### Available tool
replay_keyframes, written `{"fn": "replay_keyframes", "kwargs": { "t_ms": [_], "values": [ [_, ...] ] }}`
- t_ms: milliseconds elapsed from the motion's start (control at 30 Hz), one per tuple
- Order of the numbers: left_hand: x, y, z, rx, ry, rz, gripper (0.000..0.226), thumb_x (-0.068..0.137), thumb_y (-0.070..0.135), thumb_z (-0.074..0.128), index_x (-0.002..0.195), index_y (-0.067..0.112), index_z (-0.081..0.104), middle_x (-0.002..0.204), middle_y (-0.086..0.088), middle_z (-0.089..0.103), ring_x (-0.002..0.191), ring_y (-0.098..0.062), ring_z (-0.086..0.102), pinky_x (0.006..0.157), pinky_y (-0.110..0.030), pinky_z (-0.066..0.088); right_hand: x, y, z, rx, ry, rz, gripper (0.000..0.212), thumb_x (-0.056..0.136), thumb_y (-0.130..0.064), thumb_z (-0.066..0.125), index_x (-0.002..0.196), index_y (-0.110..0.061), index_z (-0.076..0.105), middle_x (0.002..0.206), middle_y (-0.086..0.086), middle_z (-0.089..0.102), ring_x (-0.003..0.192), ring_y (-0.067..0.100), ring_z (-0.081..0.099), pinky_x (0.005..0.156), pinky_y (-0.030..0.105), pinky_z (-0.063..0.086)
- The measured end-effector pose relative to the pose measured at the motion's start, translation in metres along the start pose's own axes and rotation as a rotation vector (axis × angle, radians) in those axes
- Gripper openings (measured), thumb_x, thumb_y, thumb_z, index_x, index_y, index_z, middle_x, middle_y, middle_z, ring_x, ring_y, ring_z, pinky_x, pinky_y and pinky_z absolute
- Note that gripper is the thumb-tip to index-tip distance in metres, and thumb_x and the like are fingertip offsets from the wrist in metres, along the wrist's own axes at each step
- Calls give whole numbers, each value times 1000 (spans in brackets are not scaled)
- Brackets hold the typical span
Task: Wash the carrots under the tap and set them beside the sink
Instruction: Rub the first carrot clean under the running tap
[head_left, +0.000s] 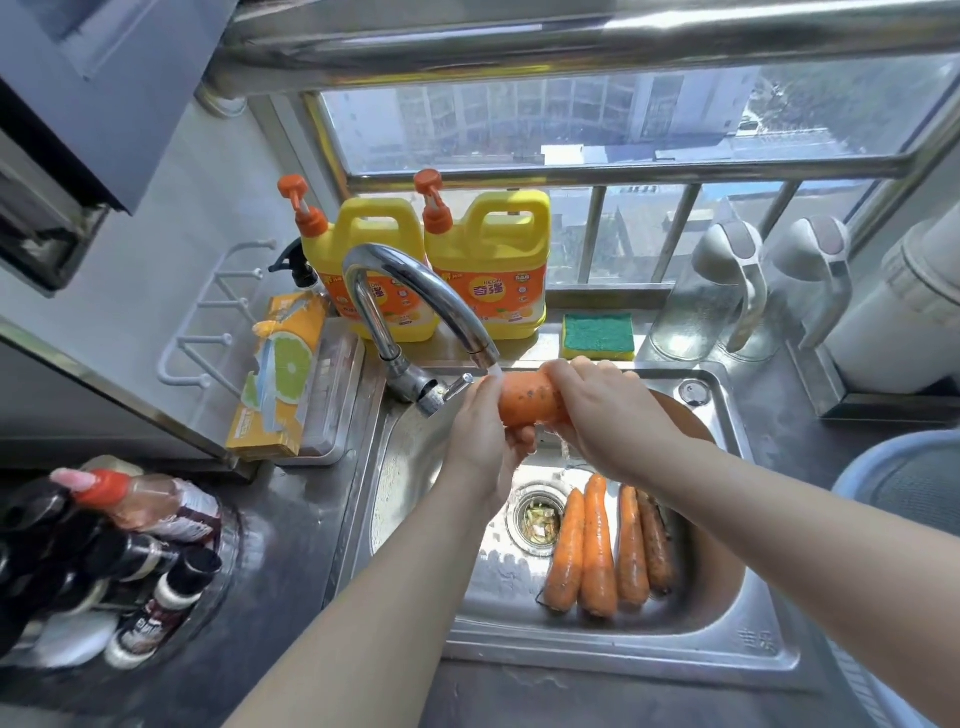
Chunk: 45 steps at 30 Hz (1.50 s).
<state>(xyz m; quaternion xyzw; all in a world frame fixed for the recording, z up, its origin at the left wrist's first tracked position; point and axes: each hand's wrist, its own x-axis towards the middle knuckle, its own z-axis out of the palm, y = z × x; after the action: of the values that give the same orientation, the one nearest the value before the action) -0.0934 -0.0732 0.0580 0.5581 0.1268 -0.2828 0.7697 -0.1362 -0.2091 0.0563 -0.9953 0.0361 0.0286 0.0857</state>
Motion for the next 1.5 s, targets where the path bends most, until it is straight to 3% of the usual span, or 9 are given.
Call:
{"fn": "replay_keyframes", "kwargs": {
  "t_ms": [267, 367, 567, 767, 933, 1033, 1200, 1333, 1500],
  "values": [
    [-4, -10, -6, 42, -55, 108, 26, 109, 17, 34, 128, 17, 52, 86, -8, 56, 55, -13, 49, 56, -25, 44, 1, 0, -2, 30, -49, -7, 51, 98, -42, 54, 141, -22, 36, 129, 5, 53, 111, 30, 52, 91, 45, 46],
    [0, -5, -3, -35, -3, 8, 24, 107, 23, 41, 121, 8, 53, 82, -10, 55, 49, -14, 48, 46, -22, 44, 1, 0, -1, -2, -29, -9, 51, 97, -43, 55, 140, -22, 37, 127, 4, 54, 111, 29, 53, 90, 45, 46],
    [-6, -5, -4, -48, -79, 53, 22, 108, 17, 35, 122, 14, 52, 94, -13, 55, 62, -17, 48, 55, -24, 45, 1, 2, -4, 14, -28, -4, 50, 97, -43, 54, 140, -22, 38, 127, 4, 54, 111, 28, 53, 91, 44, 46],
    [1, -1, 1, -85, 1, -48, 20, 106, 27, 46, 114, 11, 54, 84, -12, 54, 52, -15, 47, 46, -23, 44, 2, 2, -5, -30, 6, -29, 49, 97, -44, 54, 139, -23, 40, 123, 2, 55, 108, 26, 53, 89, 41, 46],
    [-5, -9, -7, 74, -117, 127, 28, 109, 21, 38, 136, 18, 46, 89, -9, 56, 60, -14, 51, 57, -25, 47, 1, 3, -7, 45, -31, -22, 51, 97, -42, 56, 140, -22, 38, 124, 4, 55, 109, 28, 54, 92, 44, 46],
    [-2, -6, -5, 17, -46, 96, 24, 108, 25, 42, 128, 16, 51, 87, -8, 55, 53, -13, 48, 52, -23, 43, -1, -2, -7, -9, 14, -32, 49, 98, -41, 54, 140, -22, 38, 124, 3, 55, 110, 27, 53, 92, 43, 45],
    [1, 2, -3, -64, 24, -128, 24, 104, 28, 46, 113, 10, 59, 75, -11, 57, 48, -14, 45, 44, -22, 40, -1, -4, -9, -62, 10, -48, 45, 99, -42, 51, 138, -23, 39, 123, 2, 54, 110, 27, 52, 90, 40, 42],
    [-6, -5, -8, -67, -79, 32, 23, 109, 24, 40, 126, 14, 53, 93, -12, 55, 59, -15, 48, 55, -23, 45, 2, -2, -12, 18, -74, -14, 49, 98, -42, 55, 139, -23, 37, 126, 3, 54, 113, 28, 53, 92, 43, 45],
    [-10, -6, -8, -49, -55, 49, 18, 109, 19, 40, 117, 15, 56, 90, -11, 54, 58, -16, 47, 54, -23, 43, -1, -4, -8, 4, -49, -30, 50, 98, -42, 54, 140, -22, 37, 128, 3, 54, 113, 28, 53, 91, 42, 43]
  ]
}}
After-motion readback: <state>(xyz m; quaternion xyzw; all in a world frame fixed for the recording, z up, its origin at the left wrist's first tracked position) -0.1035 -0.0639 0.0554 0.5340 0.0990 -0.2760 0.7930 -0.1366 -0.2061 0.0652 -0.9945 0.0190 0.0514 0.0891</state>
